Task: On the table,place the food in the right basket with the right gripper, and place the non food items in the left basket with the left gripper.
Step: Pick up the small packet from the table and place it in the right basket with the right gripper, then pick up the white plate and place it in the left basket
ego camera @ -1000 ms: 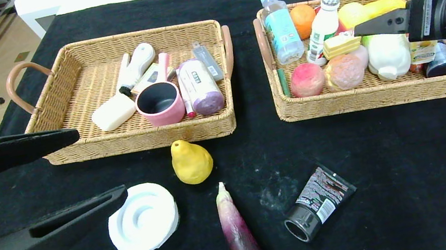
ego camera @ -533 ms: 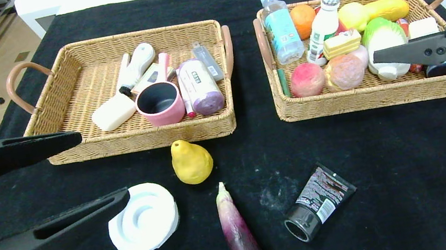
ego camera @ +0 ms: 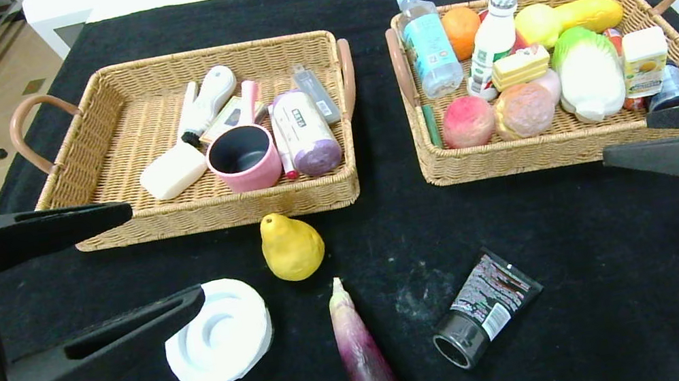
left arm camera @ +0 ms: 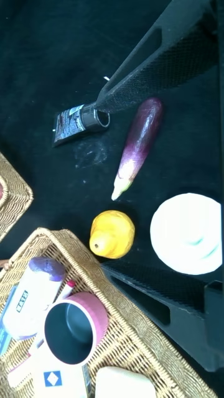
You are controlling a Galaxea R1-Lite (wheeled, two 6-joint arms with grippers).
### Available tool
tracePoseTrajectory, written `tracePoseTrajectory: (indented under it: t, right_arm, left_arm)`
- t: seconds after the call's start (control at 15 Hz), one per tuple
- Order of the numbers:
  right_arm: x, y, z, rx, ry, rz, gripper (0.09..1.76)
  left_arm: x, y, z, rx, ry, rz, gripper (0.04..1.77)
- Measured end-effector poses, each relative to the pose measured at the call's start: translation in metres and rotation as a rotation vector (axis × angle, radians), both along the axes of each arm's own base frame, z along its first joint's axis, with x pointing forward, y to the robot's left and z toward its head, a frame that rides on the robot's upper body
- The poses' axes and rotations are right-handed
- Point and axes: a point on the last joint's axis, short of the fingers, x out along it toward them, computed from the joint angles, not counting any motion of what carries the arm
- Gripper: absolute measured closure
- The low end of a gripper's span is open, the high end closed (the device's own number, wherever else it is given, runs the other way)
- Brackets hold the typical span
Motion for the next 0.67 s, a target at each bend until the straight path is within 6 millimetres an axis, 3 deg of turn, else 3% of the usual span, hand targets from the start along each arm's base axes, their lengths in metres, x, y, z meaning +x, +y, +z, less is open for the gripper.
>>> tracePoseTrajectory:
  t: [0.67]
  right_arm:
    - [-0.012, 0.001, -0.012, -0.014, 0.033, 0.021, 0.15]
  left_arm:
    - [0.002, -0.001, -0.002, 0.016, 0.040, 0.003, 0.09]
